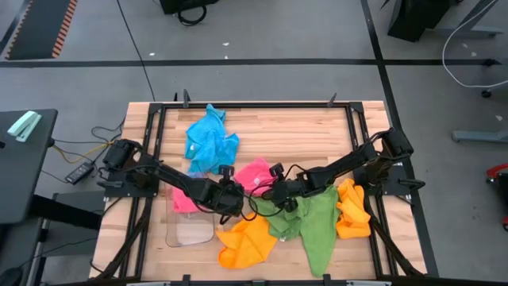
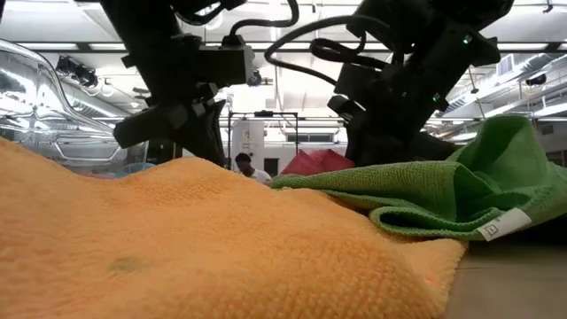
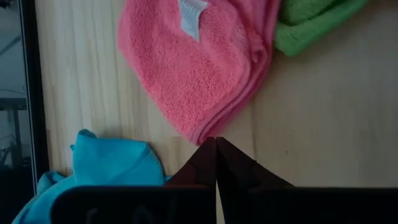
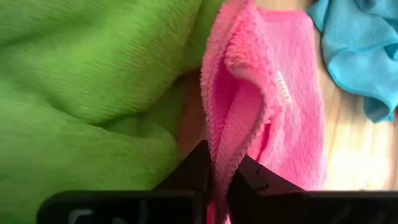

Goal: Fold microfiber towels
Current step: Fold the pink microfiber cloth

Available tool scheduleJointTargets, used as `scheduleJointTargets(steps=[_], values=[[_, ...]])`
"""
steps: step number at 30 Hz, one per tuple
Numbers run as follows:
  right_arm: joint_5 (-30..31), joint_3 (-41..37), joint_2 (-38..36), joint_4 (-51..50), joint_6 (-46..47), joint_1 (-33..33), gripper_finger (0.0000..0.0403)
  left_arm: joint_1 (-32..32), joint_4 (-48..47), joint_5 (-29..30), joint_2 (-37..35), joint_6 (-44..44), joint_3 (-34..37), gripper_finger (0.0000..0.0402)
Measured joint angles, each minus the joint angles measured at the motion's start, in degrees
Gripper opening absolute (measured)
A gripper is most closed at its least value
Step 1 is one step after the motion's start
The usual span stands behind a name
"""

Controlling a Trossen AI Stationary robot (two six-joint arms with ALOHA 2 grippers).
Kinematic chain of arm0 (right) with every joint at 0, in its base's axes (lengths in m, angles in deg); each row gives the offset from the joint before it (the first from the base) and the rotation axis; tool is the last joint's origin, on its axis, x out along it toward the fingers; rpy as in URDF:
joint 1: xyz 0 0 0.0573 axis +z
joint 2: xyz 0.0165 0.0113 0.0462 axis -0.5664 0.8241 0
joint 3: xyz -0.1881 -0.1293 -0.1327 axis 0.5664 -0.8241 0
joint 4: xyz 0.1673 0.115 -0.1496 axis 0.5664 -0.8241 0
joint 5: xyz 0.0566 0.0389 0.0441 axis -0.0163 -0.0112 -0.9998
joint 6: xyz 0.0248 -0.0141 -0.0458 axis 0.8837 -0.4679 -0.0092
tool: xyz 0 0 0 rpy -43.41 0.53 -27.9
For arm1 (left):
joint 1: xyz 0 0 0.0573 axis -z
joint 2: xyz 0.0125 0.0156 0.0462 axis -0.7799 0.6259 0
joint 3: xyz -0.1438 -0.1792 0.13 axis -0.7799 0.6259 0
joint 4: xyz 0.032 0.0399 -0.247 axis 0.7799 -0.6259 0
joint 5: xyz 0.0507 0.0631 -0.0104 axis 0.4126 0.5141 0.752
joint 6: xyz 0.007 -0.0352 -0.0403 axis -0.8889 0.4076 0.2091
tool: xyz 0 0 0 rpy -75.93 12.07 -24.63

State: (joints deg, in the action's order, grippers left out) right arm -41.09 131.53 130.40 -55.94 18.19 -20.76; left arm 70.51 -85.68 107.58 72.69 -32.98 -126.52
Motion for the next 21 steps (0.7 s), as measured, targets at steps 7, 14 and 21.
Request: scheduleJointTargets(steps=[7, 14, 21], values=[[-1.34, -0.02, -2.59, -4.48, 0.35, 1.02, 0.004, -1.85, 13.33, -0.26, 0.01, -0.05, 5.21, 0.0026], [-9.03, 2.16, -3.69, -8.07, 0.55, 0.6, 0.004, -3.8, 19.37, -0.34, 0.0, 1.98, 5.37, 0.0008], [-16.86, 2.75, -3.64, -7.04, 2.29, -2.65, 0.004, -4.19, 27.86, -4.81, 2.77, 3.64, 5.32, 0.0024]])
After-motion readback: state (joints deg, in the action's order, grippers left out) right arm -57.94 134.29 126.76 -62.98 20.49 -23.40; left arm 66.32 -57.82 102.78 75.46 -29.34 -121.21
